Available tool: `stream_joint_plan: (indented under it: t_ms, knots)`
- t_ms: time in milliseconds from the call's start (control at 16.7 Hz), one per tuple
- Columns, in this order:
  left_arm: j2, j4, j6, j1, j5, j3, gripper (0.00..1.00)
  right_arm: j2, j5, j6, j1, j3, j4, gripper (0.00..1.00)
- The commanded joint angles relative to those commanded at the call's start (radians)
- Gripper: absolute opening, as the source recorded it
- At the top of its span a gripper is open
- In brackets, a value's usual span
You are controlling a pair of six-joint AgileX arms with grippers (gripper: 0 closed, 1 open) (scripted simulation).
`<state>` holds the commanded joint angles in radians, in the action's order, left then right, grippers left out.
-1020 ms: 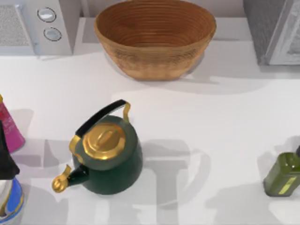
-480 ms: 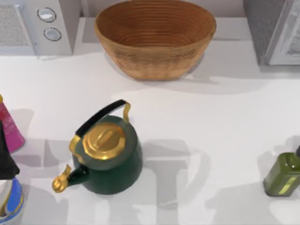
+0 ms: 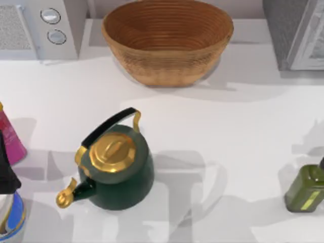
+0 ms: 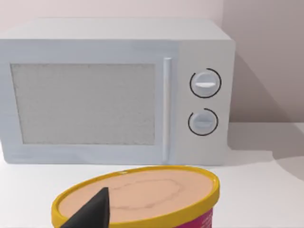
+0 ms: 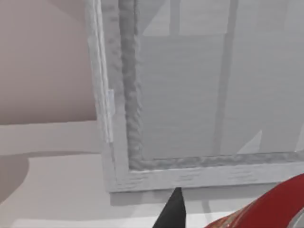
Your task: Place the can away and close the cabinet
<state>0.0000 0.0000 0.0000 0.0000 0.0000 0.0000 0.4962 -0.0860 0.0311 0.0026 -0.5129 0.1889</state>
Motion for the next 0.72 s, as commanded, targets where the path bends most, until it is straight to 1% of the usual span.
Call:
stream_joint_plan:
  t_ms: [480, 720]
  knots:
    - [0.0, 0.0, 0.0, 0.0, 0.0, 0.0, 1.0, 0.492, -0.072, 0.035, 0.068, -0.71, 0.123, 0.0]
    - [0.0, 0.0, 0.0, 0.0, 0.0, 0.0, 1.0, 0.692, -0.094, 0.02, 0.129, -1.014, 0.183, 0.0]
